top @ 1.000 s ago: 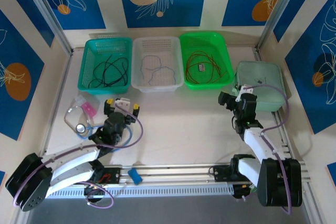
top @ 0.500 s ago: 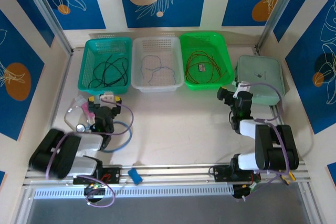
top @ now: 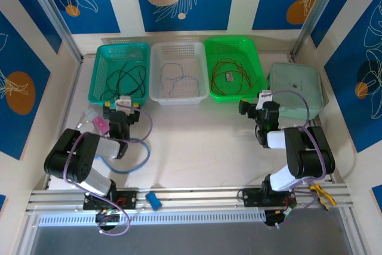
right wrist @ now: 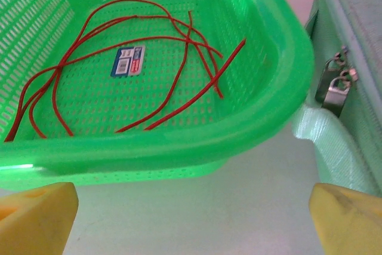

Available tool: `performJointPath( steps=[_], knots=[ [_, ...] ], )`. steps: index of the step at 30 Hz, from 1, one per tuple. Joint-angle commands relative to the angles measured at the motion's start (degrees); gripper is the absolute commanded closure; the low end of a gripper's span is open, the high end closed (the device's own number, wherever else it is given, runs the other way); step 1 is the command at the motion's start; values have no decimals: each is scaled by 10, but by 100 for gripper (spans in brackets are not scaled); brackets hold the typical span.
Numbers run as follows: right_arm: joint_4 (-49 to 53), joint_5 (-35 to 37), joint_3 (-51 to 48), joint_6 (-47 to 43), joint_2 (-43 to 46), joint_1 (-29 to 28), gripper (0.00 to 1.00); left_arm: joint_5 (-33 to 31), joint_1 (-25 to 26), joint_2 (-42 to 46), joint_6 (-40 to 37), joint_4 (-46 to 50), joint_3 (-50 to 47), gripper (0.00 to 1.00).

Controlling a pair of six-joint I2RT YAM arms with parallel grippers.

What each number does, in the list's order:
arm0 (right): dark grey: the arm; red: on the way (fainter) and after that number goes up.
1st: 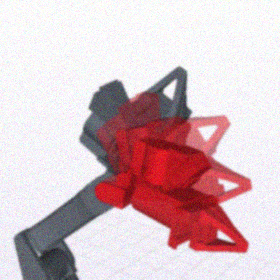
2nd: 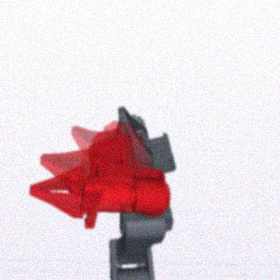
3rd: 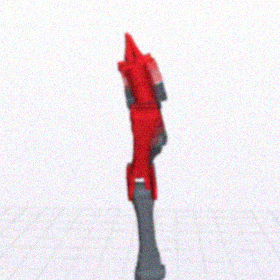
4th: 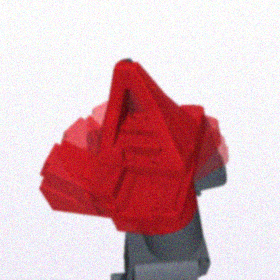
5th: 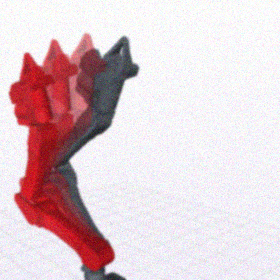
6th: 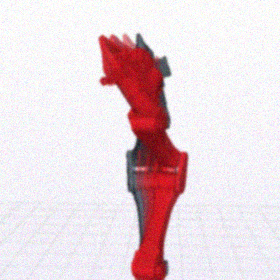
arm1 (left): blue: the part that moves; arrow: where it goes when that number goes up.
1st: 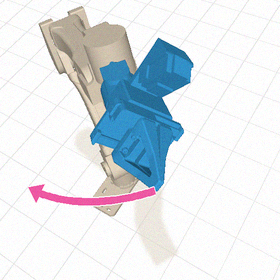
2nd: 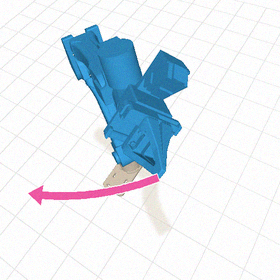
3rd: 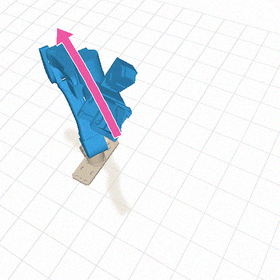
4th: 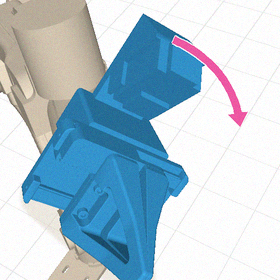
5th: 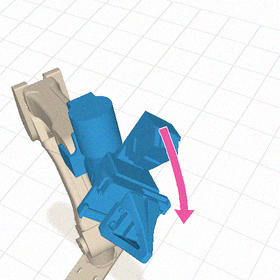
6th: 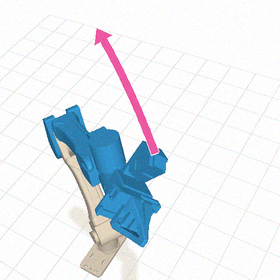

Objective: Untangle the cables

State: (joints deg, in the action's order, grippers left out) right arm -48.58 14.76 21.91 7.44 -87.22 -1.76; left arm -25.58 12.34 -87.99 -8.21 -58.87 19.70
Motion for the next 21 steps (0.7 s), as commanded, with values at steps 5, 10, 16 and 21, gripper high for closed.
performJointPath(
  steps=[5, 10, 16, 21],
  knots=[
    [3, -14, 9, -4, 1, 3, 1, 125, -59, 1, 65, 56, 8, 0],
    [3, -14, 10, -4, 1, 3, 1, 143, -65, -23, 58, -87, -48, 0],
    [3, -14, 10, -4, 1, 3, 1, 116, -66, -19, 71, 22, 6, 1],
    [5, -15, 12, -4, 0, 3, 1, 115, -66, -18, 71, 24, 6, 1]
  ],
)
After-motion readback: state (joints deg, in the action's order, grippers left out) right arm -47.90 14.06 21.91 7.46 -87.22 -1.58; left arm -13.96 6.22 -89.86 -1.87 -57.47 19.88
